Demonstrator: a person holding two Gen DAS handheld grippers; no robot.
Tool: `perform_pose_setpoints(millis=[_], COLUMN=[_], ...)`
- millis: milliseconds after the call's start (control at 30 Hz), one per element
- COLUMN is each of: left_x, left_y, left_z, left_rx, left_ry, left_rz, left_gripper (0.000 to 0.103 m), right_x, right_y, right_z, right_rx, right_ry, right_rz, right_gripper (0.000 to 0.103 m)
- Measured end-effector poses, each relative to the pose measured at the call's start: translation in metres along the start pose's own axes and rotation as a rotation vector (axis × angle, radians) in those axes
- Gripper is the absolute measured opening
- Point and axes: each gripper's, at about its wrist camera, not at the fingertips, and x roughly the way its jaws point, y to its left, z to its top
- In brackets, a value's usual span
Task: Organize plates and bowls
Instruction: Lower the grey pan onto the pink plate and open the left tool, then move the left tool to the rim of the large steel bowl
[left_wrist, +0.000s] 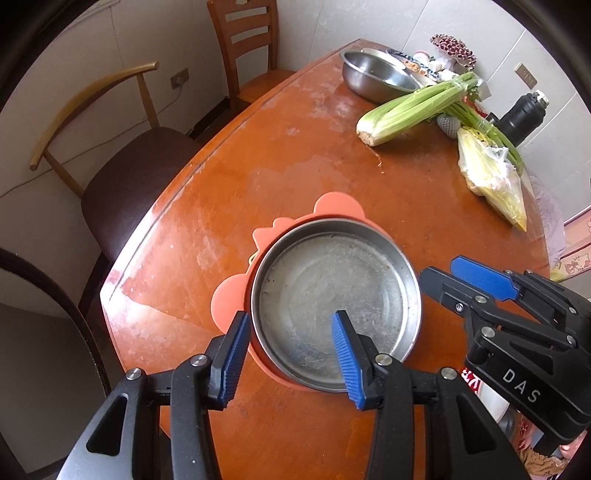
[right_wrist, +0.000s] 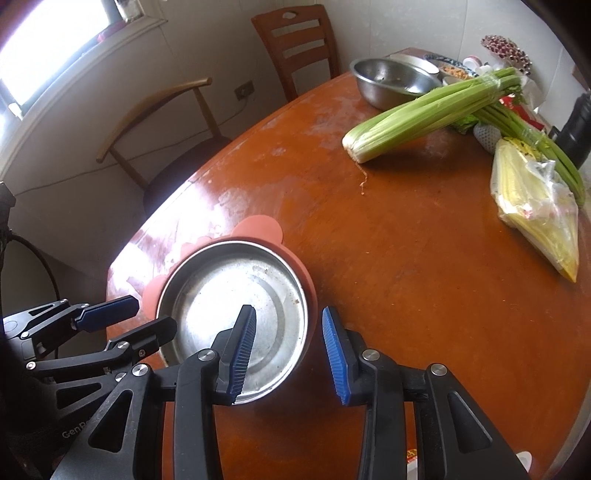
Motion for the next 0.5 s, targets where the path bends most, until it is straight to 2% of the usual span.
perform_pose_setpoints(millis=[200,500], left_x=[-0.013,-0.036], left_y=[-0.006,-0.021], left_z=[-0.002,-0.013], left_rx=[0.029,0.091], left_ry=[-0.022,-0.052], left_rz=[-0.008,-0.030], left_gripper=[0.047,0.048], right_x=[-0.026,-0.066], right_y=[0.003,0.003], right_z=[-0.005,-0.026], right_rx=[0.011,0.063], right_ry=[-0.048,-0.118], right_rz=[-0.021,-0.048], right_gripper=[0.044,0.045])
